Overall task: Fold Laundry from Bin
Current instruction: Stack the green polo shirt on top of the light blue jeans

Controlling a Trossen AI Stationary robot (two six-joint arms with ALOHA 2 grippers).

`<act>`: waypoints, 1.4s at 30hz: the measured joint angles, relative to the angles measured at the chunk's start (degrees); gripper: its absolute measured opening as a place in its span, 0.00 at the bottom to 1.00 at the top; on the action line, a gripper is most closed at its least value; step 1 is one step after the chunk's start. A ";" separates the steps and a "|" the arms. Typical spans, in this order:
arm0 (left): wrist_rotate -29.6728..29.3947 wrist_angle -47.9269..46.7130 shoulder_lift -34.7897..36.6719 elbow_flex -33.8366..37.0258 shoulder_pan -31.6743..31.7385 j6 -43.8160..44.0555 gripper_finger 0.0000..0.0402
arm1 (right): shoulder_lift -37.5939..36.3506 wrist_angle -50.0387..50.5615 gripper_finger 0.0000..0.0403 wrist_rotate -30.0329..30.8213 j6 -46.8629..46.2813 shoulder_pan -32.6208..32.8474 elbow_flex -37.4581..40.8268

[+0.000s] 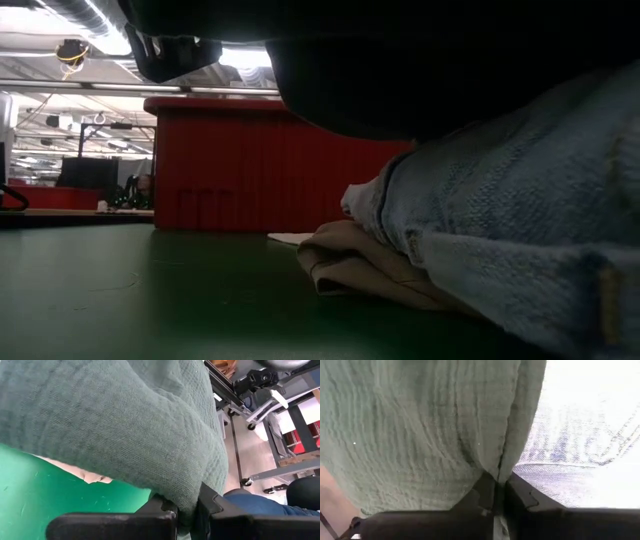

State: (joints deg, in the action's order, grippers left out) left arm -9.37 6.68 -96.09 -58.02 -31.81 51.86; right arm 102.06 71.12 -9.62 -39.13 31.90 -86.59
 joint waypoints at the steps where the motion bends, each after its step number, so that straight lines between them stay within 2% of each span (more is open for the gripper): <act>1: 0.00 0.00 0.00 0.00 0.00 0.00 0.03 | 0.24 -0.01 0.07 -0.01 -0.01 0.00 0.00; 15: -0.02 -0.10 0.00 0.00 -0.79 0.00 0.03 | 5.53 -0.51 0.25 -1.63 0.19 -0.04 0.02; 23: -0.02 -0.22 0.00 0.00 -0.79 0.00 0.03 | 5.99 -0.57 0.37 -2.88 0.47 -0.04 0.02; 30: 0.00 -0.22 0.00 0.00 -0.79 0.00 0.03 | 5.99 1.50 0.38 -10.11 0.54 -0.09 0.02; 35: -0.01 -0.22 0.00 0.00 -0.79 0.01 0.03 | 5.99 4.65 0.38 -10.84 -0.39 -0.04 0.02; 42: -0.11 -0.22 0.00 0.00 -0.79 0.02 0.03 | 5.99 2.81 0.38 -11.65 -1.12 -0.04 -0.15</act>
State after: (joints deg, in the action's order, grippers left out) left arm -9.47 6.46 -96.09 -58.02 -32.60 51.88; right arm 108.05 73.93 -21.27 -40.25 31.86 -86.74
